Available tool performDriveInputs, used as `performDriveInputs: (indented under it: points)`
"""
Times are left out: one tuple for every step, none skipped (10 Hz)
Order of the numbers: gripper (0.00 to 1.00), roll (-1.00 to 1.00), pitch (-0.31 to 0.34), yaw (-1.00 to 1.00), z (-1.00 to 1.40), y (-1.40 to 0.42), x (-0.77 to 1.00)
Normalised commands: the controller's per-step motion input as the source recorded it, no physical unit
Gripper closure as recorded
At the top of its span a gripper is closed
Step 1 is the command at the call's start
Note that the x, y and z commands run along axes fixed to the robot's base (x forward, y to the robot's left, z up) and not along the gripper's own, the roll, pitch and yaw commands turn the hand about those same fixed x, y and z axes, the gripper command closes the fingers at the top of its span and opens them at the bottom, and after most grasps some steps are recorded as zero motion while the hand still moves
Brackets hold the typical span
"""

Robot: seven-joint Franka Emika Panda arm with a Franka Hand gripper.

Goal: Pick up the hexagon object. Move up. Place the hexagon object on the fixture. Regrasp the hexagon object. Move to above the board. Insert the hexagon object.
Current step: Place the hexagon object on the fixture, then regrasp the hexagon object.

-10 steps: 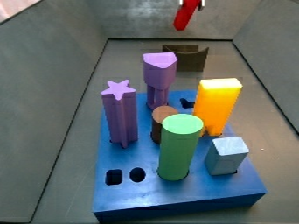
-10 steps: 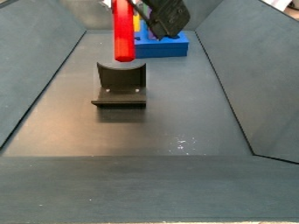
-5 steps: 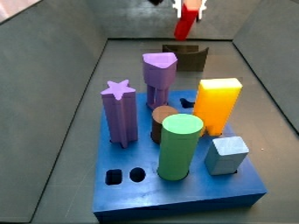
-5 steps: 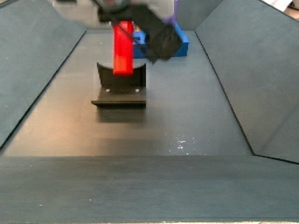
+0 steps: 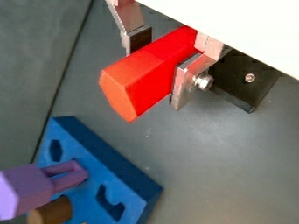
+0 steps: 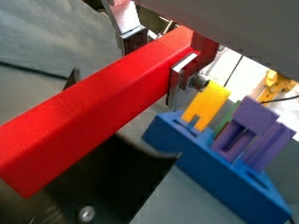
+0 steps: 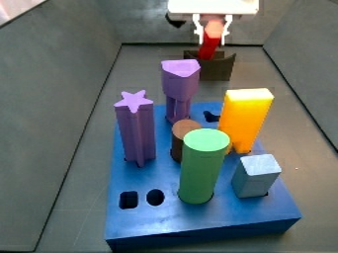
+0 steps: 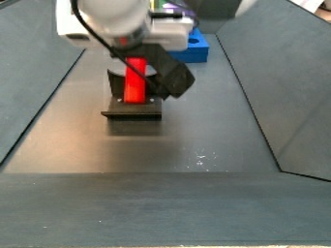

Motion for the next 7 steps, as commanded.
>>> performDriveInputs:
  points:
    - [1.00, -0.07, -0.089, 0.06, -0.32, 0.01, 0.06]
    - [1.00, -0.07, -0.075, 0.06, -0.23, 0.00, 0.06]
    - [0.00, 0.00, 0.000, 0.00, 0.00, 0.00, 0.00]
    - [0.00, 0.03, 0.006, 0.00, 1.00, 0.00, 0.00]
    - [0.00, 0.03, 0.006, 0.00, 1.00, 0.00, 0.00]
    - [0.00, 0.04, 0.012, 0.01, 1.00, 0.01, -0.01]
    - [0.00, 0.04, 0.026, 0.01, 1.00, 0.01, -0.02]
